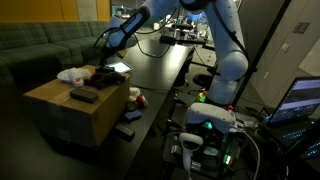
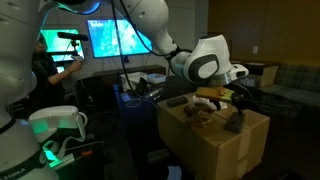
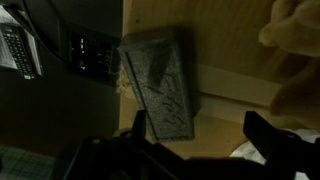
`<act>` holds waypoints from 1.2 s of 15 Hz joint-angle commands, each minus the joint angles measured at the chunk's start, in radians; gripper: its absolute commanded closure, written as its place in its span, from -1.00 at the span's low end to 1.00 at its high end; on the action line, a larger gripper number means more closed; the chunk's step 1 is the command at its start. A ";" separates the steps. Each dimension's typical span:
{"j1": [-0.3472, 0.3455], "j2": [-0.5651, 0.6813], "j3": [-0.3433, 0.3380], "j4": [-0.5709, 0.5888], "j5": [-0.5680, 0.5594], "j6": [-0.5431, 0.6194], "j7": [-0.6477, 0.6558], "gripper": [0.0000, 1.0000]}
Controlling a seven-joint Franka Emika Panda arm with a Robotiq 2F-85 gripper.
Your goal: Put the white towel on the table, then the moose on the box, then the duster on the table, then the turnip plushie on the box, then the plastic on the table, then the blue sponge on the box, then the duster from the box to the table, lastly, the other duster from the table to the box
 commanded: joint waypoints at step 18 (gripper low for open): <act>-0.118 0.247 0.074 0.407 0.183 -0.417 -0.241 -1.00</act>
